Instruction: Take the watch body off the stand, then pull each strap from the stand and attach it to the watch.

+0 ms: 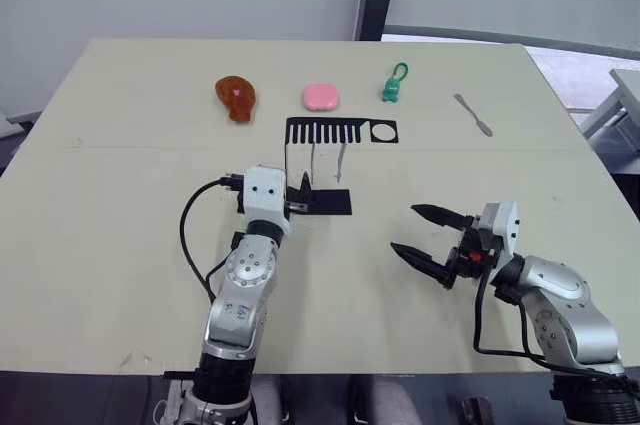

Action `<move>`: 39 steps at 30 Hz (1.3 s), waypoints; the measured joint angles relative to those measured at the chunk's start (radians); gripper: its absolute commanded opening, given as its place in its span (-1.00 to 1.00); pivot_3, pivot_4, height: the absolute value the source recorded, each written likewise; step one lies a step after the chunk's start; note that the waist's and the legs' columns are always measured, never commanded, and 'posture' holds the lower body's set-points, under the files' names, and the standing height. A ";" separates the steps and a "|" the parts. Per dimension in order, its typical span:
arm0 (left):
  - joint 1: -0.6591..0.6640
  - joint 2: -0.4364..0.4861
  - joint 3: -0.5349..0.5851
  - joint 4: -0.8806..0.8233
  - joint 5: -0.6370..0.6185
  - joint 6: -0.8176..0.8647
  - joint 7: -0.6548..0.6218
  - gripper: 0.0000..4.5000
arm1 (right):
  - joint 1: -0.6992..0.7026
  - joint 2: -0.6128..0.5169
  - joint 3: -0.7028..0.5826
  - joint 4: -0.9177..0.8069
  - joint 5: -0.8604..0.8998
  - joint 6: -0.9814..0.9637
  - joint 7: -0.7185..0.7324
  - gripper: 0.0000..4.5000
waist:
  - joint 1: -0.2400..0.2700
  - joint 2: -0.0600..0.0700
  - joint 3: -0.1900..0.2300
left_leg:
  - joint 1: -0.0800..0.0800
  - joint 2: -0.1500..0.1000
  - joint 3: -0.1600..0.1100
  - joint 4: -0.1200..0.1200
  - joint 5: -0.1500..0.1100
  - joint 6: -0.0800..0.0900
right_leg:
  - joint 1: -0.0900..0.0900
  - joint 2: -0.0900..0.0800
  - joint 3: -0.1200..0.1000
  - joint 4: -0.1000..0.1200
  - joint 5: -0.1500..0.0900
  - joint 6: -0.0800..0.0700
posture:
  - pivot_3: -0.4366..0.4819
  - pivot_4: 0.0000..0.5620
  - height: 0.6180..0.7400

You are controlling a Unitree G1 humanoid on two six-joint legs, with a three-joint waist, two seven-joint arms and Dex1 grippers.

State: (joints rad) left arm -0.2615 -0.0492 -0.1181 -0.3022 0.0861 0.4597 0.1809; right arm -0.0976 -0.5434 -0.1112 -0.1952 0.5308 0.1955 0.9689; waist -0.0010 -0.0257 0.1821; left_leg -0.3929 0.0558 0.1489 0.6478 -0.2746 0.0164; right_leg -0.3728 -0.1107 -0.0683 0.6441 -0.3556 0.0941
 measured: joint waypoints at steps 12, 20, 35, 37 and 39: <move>-0.025 -0.015 -0.004 0.048 -0.004 -0.027 -0.002 -0.53 | 0.000 0.022 0.013 -0.034 -0.001 0.006 -0.030 1.00 | 0.002 0.000 0.000 | -0.001 0.000 0.000 0.000 0.000 0.000 | 0.000 0.000 0.000 0.000 0.000 0.000 | -0.05 -0.47 1.00; -0.041 -0.022 -0.013 0.069 0.006 -0.035 -0.009 -0.98 | 0.025 0.137 0.043 -0.062 -0.042 -0.006 -0.141 1.00 | 0.000 0.000 0.000 | -0.001 0.000 0.000 0.000 0.000 0.000 | -0.001 0.000 -0.001 0.000 0.000 0.000 | -0.05 -0.47 1.00; -0.043 -0.023 -0.016 0.067 0.037 -0.030 0.001 -0.98 | -0.102 0.362 0.223 -0.195 -0.267 0.094 -0.555 1.00 | -0.003 0.000 0.000 | -0.003 0.001 0.000 0.000 0.000 -0.001 | -0.003 0.000 -0.001 0.001 0.000 0.000 | -0.05 -0.47 1.00; -0.043 -0.023 -0.016 0.067 0.038 -0.030 0.001 -0.98 | -0.130 0.388 0.234 -0.177 -0.294 0.091 -0.581 1.00 | -0.003 0.000 0.000 | -0.003 0.001 0.000 0.000 0.000 -0.001 | -0.003 0.001 -0.001 0.001 0.000 0.000 | -0.05 -0.47 1.00; -0.043 -0.023 -0.016 0.067 0.038 -0.030 0.001 -0.98 | -0.162 0.410 0.241 -0.148 -0.318 0.086 -0.602 1.00 | -0.003 0.000 0.000 | -0.003 0.001 0.000 0.000 0.000 -0.001 | -0.003 0.001 -0.002 0.001 0.000 0.000 | -0.05 -0.47 1.00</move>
State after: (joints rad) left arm -0.3045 -0.0723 -0.1341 -0.2353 0.1239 0.4293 0.1814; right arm -0.2597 -0.1339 0.1302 -0.3427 0.2129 0.2819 0.3672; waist -0.0038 -0.0257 0.1821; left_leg -0.3962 0.0568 0.1489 0.6481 -0.2742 0.0152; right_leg -0.3762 -0.1101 -0.0699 0.6447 -0.3556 0.0941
